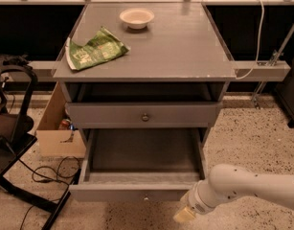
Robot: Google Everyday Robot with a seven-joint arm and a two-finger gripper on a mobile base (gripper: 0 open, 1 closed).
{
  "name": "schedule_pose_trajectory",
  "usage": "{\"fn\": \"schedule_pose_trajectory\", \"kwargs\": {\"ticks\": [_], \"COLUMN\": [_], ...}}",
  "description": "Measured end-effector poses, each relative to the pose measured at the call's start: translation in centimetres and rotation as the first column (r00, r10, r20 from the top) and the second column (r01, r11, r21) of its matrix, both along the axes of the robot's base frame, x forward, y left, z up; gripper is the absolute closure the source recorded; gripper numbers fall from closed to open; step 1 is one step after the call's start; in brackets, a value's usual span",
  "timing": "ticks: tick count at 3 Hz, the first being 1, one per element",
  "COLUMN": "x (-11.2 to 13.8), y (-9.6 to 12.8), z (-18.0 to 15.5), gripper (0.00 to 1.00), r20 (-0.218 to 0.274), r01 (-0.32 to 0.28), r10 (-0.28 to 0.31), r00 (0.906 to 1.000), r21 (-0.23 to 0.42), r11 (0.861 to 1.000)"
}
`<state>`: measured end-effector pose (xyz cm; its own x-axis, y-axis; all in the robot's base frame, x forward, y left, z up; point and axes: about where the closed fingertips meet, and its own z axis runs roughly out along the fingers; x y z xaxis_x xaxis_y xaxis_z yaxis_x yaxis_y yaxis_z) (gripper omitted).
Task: Close middle drawer
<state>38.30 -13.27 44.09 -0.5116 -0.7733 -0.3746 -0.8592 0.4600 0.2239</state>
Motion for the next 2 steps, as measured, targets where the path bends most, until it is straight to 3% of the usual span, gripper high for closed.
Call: {"fn": "schedule_pose_trajectory", "kwargs": {"ticks": [1, 2], "x": [-0.31, -0.5], "y": [0.43, 0.6], "z": [-3.13, -3.74], "gripper": [0.65, 0.88], "r20": [-0.009, -0.015], "r01": [0.033, 0.037], "r10": [-0.032, -0.036], "r00": [0.9994, 0.9992], "r21": [0.036, 0.043], "r11": [0.999, 0.998]}}
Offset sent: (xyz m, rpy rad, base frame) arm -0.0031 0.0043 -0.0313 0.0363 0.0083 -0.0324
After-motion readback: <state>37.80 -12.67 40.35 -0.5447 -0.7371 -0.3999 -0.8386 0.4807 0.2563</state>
